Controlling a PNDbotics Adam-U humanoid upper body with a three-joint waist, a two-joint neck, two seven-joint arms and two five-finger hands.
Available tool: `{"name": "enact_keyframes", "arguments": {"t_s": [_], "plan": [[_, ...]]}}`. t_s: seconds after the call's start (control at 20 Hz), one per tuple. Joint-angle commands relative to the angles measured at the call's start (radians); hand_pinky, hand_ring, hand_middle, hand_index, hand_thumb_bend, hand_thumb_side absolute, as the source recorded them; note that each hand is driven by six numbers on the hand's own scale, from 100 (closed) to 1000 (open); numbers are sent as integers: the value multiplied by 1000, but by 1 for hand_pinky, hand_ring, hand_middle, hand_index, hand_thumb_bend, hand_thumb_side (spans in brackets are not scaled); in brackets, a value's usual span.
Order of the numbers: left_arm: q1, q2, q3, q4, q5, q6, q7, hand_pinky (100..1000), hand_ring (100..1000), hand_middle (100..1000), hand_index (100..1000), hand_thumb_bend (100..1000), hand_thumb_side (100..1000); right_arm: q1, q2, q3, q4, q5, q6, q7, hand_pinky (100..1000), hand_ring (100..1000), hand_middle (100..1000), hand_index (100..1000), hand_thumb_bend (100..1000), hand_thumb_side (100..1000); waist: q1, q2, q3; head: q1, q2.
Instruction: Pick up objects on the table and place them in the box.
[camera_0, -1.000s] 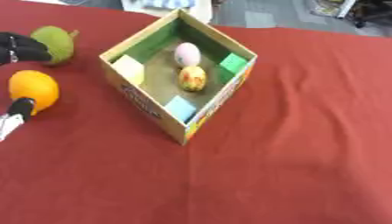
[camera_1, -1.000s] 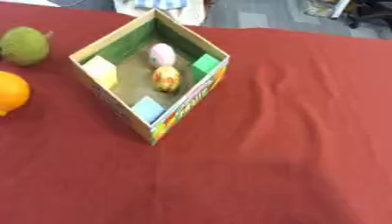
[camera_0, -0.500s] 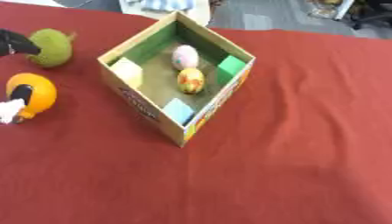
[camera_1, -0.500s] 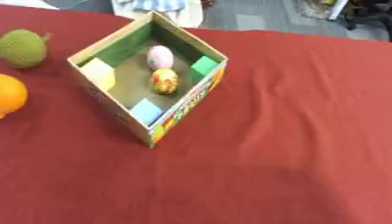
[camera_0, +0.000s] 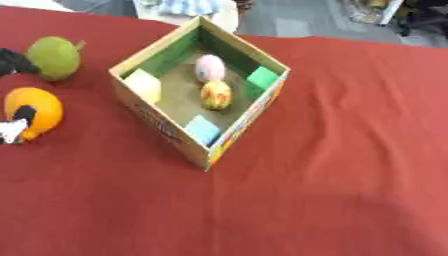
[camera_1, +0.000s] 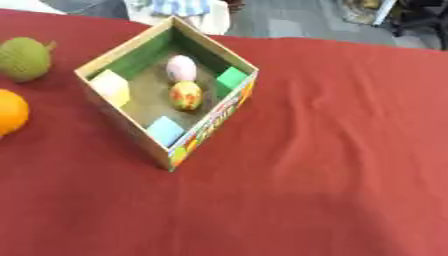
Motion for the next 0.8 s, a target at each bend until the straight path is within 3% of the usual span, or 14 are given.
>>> {"name": "enact_keyframes", "arguments": {"t_s": [0.05, 0.3, 0.55, 0.8], "plan": [[-21, 11, 18, 30, -22, 2, -3, 934, 934, 866, 945, 173, 409, 2, -17, -5, -20, 15, -306, 302, 1000, 100, 693, 777, 100, 528, 7, 1, -4, 5, -18], [-26, -3, 26, 89, -49, 6, 3, 933, 934, 870, 957, 193, 362, -2, -10, -4, -20, 22, -302, 300, 1000, 100, 694, 776, 100, 529, 6, 7, -10, 9, -23], [-30, -13, 25, 130, -81, 11, 17, 925, 929, 863, 959, 248, 250, -8, -4, -1, -20, 23, -295, 313, 1000, 100, 696, 775, 100, 529, 5, 11, -14, 13, -29], [-31, -21, 23, 154, -105, 11, 22, 916, 923, 856, 955, 245, 266, -10, 4, -1, -20, 21, -287, 324, 1000, 100, 686, 774, 100, 529, 4, 14, -18, 17, -31]]}}
